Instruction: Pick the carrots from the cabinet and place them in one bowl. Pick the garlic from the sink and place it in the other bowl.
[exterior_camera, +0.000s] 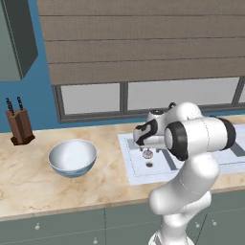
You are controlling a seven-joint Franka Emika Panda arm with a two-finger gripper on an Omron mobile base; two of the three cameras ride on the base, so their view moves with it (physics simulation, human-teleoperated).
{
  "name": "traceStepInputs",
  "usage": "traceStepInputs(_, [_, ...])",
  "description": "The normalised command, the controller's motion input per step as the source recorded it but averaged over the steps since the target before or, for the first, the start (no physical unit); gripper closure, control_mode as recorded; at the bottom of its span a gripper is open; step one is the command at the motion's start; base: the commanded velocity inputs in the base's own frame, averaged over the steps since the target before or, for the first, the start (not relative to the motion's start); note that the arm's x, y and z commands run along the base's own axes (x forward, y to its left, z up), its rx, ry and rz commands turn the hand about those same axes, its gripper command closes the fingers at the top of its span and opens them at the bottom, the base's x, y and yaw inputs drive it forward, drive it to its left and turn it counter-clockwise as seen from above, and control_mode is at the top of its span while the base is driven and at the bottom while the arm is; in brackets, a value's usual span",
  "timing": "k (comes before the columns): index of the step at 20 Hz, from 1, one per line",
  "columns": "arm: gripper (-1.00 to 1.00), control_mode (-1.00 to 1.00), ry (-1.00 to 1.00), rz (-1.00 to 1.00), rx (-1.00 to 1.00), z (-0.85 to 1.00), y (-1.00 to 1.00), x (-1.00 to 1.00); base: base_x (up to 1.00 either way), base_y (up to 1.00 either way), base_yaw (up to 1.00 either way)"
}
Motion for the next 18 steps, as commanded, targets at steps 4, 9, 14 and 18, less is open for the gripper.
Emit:
traceStepInputs(4, [-1.00,-1.00,-0.12,0.00,-0.04,-0.04,0.00,0.31,0.00,0.00,0.00])
traceStepInputs(9, [-1.00,-1.00,-0.03,0.00,-0.02,-0.01,0.00,0.26,0.00,0.00,0.00])
traceStepInputs(14, [-1.00,-1.00,0.00,0.00,-0.01,-0.12,0.00,0.30,0.00,0.00,0.00])
traceStepInputs(18, [-1.00,-1.00,0.01,0.00,0.00,-0.23,-0.08,0.25,0.00,0.00,0.00])
